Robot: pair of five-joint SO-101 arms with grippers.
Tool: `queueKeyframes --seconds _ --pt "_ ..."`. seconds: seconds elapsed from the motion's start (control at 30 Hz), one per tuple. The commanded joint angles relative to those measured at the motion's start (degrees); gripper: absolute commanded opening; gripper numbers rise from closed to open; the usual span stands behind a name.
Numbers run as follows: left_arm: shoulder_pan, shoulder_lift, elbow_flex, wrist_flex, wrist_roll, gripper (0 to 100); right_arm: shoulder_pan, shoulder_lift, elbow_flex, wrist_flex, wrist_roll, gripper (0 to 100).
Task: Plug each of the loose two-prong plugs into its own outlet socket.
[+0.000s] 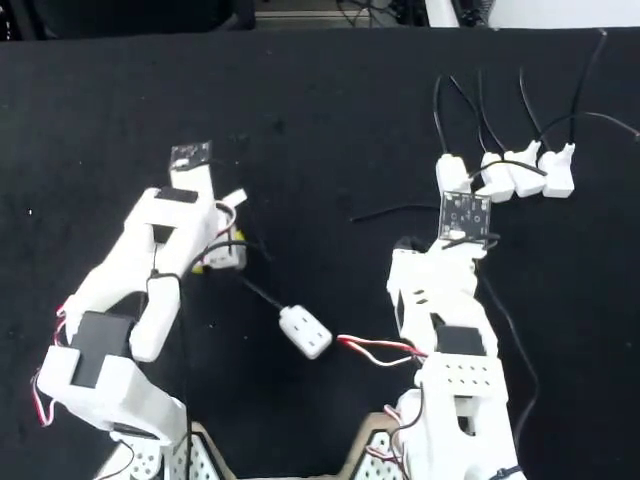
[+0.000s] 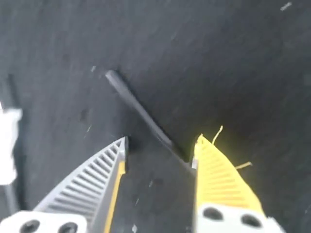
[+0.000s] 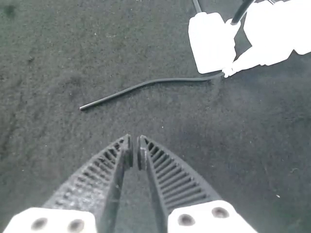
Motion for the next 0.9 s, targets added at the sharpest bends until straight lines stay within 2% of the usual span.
queueKeyframes --seconds 0.0,0.23,0.33,0.63,0.77,0.87 --pt "-2.2 -1.0 -2.9 6.3 -3.0 22 0.6 -1.5 -3.1 -1.4 -0.6 1.8" --pt "-6.8 -1.5 -2.9 12.6 -17.9 22 0.6 -1.5 -3.1 -1.4 -0.6 1.8" --pt "-8.0 -1.5 -2.3 14.8 -22.2 22 0.6 -1.5 -3.2 -1.4 -0.6 1.8" --pt "-10.4 -2.0 -4.5 15.3 -23.6 22 0.6 -1.5 -3.2 -1.4 -0.6 1.8" --pt "-9.4 -8.0 -6.8 17.8 -24.2 22 0.6 -1.5 -3.2 -1.4 -0.6 1.8" --pt "-6.2 -15.1 -6.6 22.6 -30.5 22 0.6 -1.5 -3.2 -1.4 -0.6 1.8"
